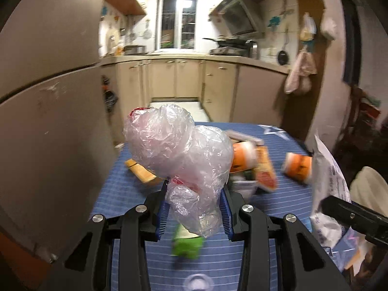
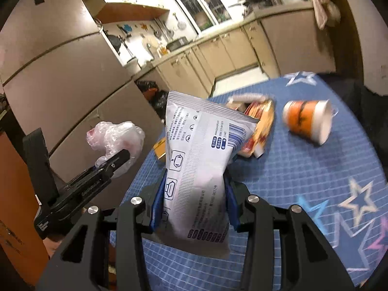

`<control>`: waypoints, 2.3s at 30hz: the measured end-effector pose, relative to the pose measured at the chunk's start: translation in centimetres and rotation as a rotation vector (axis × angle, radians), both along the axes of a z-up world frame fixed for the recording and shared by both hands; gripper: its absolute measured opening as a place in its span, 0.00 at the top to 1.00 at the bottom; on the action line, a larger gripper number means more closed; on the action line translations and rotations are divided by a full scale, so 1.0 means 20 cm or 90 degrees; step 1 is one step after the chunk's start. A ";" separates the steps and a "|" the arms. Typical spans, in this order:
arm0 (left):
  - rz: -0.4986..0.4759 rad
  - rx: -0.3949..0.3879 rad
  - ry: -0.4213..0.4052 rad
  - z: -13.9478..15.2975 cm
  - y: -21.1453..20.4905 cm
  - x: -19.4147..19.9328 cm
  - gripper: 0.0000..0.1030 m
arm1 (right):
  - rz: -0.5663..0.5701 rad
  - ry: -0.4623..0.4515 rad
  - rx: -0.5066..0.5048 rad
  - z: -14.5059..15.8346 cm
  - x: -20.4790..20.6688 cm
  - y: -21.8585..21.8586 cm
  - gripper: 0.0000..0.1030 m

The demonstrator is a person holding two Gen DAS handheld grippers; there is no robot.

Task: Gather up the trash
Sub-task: 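Carry the plastic bag and white packet with both tools over the white bucket, then open both tools to drop the bag and packet into the bucket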

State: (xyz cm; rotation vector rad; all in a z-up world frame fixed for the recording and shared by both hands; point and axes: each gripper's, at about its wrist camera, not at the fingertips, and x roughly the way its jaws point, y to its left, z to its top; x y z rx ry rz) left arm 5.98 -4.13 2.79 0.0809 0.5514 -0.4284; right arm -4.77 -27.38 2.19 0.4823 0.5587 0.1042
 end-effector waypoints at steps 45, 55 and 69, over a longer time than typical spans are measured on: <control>-0.609 0.052 0.093 -0.21 -2.29 -0.81 0.63 | -0.427 0.091 -0.188 -0.06 -1.00 -1.57 0.60; -0.586 0.046 0.089 -0.17 -2.35 -0.78 0.30 | -0.425 0.072 -0.202 0.00 -1.03 -1.63 0.32; -0.571 0.037 0.074 -0.10 -2.20 -0.78 0.30 | -0.414 0.041 -0.198 0.07 -1.04 -1.55 0.33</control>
